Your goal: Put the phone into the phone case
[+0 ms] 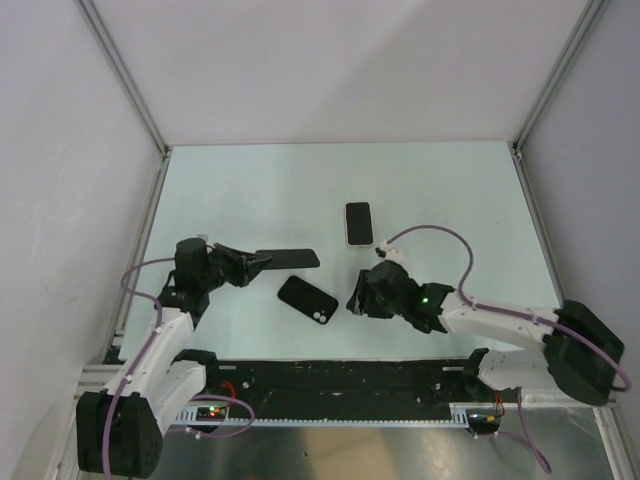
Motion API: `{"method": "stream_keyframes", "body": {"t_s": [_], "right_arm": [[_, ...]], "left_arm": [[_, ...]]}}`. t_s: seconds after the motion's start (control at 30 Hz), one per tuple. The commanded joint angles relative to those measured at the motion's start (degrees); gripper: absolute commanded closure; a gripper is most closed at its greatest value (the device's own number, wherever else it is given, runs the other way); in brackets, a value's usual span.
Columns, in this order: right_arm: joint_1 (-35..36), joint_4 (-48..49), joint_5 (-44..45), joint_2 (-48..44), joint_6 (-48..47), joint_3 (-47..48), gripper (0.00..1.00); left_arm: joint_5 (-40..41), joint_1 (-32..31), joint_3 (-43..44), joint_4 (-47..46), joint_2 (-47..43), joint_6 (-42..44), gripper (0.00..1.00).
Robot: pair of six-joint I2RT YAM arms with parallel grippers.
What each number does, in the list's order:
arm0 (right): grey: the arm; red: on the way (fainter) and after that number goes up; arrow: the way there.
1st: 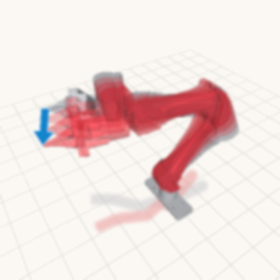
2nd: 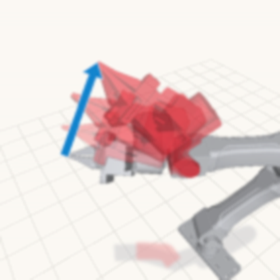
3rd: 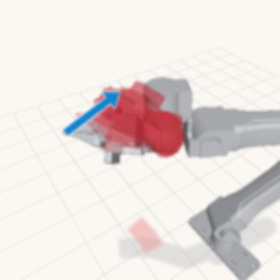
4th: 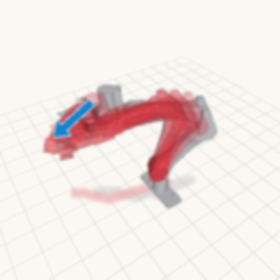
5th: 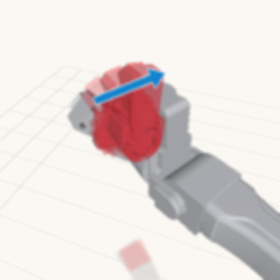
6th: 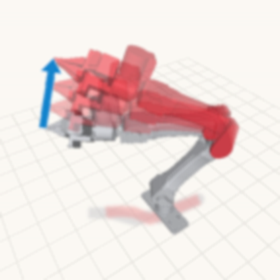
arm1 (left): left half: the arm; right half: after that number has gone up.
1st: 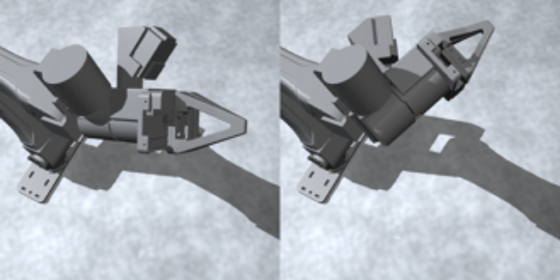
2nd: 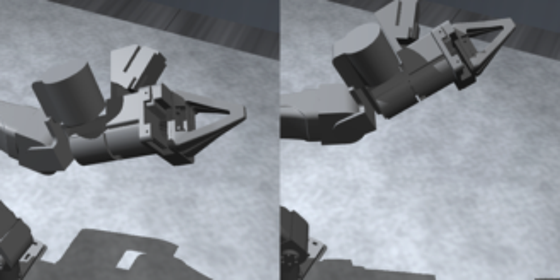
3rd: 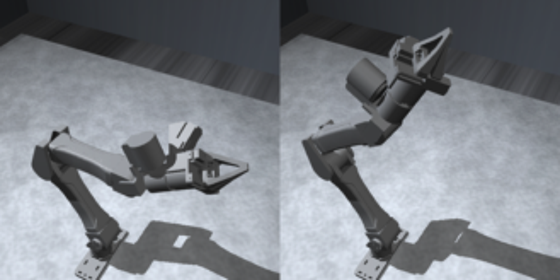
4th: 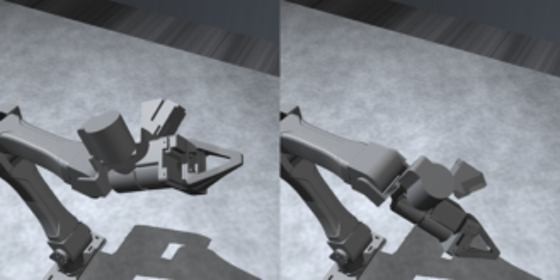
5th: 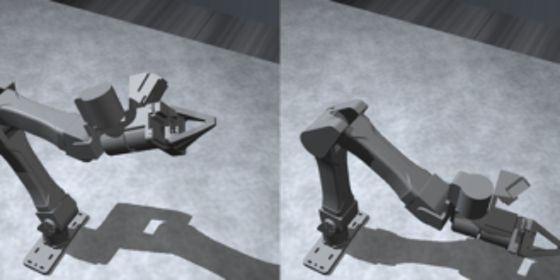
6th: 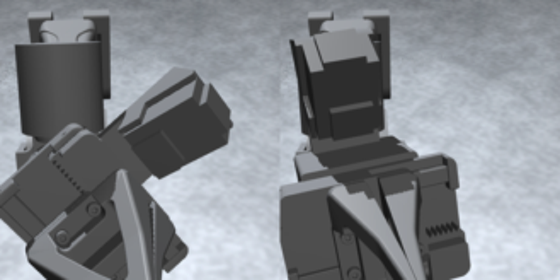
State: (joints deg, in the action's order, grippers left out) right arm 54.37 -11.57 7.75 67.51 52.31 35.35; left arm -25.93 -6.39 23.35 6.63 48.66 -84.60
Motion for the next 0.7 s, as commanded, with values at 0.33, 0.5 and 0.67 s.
{"method": "stream_keyframes", "body": {"t_s": [0.33, 0.5, 0.67], "right_arm": [[7.4, 0.7, 12.3, 20.3, 2.7, 12.9, 0.46], [8.7, -2.7, 14.0, 24.4, 2.3, 16.9, 0.51], [9.0, -4.5, 14.7, 27.2, 1.9, 18.4, 0.55]], "left_arm": [[-8.5, 3.2, 5.7, 0.5, 1.1, 16.3, 1.00], [-8.6, 4.1, 6.6, 1.7, 1.3, 17.9, 1.00], [-7.8, 5.4, 8.2, 4.5, 0.8, 21.0, 1.00]]}}
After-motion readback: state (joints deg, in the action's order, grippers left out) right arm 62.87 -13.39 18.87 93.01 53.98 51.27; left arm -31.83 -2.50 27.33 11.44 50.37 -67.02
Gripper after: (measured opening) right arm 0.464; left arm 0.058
